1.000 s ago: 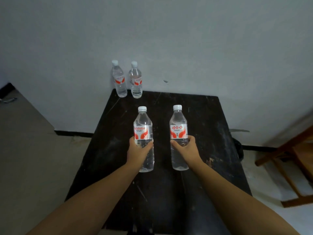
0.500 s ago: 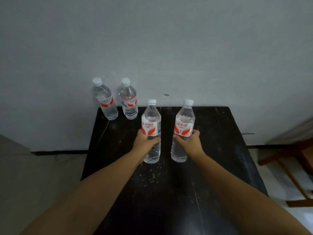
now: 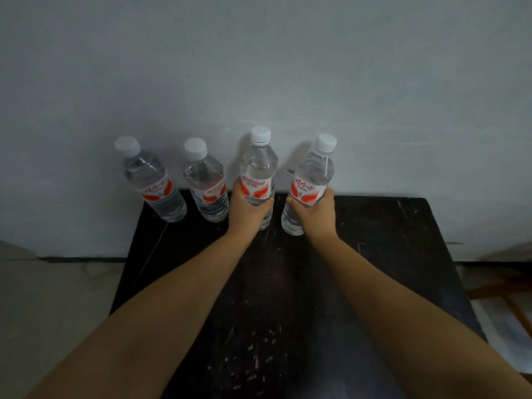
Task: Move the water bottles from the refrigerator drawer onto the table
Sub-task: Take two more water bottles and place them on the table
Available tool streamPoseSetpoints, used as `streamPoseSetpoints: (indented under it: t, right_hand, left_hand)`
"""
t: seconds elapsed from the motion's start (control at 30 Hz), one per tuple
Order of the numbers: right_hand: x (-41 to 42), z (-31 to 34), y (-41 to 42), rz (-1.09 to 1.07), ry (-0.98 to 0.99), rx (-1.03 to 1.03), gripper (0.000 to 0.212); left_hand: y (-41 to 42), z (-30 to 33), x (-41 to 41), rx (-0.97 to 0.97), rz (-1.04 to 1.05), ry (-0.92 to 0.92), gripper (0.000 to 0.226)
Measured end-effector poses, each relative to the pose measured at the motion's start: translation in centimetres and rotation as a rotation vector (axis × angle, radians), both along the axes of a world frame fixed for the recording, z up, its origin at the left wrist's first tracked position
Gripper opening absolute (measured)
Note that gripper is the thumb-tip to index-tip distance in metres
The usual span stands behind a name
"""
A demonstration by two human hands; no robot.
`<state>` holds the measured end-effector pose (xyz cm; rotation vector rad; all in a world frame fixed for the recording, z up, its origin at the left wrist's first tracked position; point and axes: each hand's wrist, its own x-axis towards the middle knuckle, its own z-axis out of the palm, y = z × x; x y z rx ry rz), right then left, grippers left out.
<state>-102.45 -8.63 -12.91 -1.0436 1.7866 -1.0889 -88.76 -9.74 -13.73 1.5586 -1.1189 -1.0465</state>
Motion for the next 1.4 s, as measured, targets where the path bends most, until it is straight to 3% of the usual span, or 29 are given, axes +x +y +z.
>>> streamPoseSetpoints:
  t: [0.5,0.87,1.07,1.23,1.4]
  right_hand:
    - [0.8,-2.2,-0.4,0.056,0.078,-0.119,0.08]
    - [-0.6,1.6,3.6,0.127,0.181,0.137,0.09]
    - [-1.3,4.9,10.1,0.309,0.433,0.156,0.08]
    - [-2.4,5.8,15.3,0.753,0.739,0.456,0.064]
    - [-3.1,5.7,20.6,0.881,0.894,0.516,0.045]
  left_hand:
    - [0.1,-3.6,0.8,-0.149,-0.074,-0.053,0.07]
    - [3.5,0.0,1.4,0.007,-0.112,-0.137,0.073]
    - [9.5,3.8,1.1,0.025,-0.199,-0.438,0.06]
    - [15.6,6.1,0.8,0.087,-0.467,-0.717,0.031]
    - [21.9,7.3,0.6,0.161,-0.636,-0.906,0.026]
